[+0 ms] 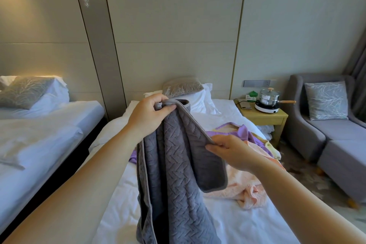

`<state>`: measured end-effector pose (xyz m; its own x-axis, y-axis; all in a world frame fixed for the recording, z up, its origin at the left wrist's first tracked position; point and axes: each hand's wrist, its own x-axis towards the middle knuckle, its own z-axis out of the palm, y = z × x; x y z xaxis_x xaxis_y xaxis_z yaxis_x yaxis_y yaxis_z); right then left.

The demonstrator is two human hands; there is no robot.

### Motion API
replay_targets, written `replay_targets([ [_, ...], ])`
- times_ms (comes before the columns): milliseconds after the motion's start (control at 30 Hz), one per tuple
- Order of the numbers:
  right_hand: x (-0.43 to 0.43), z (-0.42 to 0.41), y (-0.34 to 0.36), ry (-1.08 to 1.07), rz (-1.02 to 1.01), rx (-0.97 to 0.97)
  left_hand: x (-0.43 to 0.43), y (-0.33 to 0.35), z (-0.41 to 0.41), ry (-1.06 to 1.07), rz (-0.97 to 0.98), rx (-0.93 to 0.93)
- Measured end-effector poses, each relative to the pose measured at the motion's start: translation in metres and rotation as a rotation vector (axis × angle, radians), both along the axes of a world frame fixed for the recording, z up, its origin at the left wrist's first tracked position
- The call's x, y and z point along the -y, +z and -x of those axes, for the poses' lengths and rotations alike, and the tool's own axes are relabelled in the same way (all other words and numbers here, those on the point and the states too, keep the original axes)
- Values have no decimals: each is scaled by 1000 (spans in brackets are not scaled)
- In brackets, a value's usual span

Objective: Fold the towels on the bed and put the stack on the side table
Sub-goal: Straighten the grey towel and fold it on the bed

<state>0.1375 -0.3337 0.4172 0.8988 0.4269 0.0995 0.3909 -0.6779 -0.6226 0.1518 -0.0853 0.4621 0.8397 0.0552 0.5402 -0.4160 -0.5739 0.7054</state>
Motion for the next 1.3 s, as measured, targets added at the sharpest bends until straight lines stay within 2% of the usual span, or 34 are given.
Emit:
replay_targets([
  [133, 17, -10, 21, -190, -72, 245, -13, -6, -2, 202, -16, 16],
  [267, 26, -10, 52, -226, -205, 361, -20, -9, -4, 317, -62, -9],
  [367, 24, -5, 68, -163, -288, 369, -23, -11, -7, 367, -138, -24],
  [500, 18, -3, 70, -31, -184, 282, -27, -22, -12, 435, -204, -225],
  [600, 8, -2, 61, -3, -167, 306, -12, -26, -6, 274, -215, -378],
  [733, -10, 1, 50, 32, -223, 243, 27, -24, 8, -216, -253, -340],
  [833, -17, 1, 48, 66, -288, 218, 41, -18, 15, -412, -306, -314],
  [967, -12, 2, 48, 59, -322, 215, 44, -12, 16, -399, -305, -274],
  [1100, 2, -2, 43, -16, -343, 139, 41, -7, 15, -294, -139, -177],
  [1200, 9, -4, 38, -49, -462, 20, 37, -4, 15, -275, -47, -182],
  [1300, 7, -6, 33, -92, -528, 11, 31, -5, 12, -254, -40, -218],
])
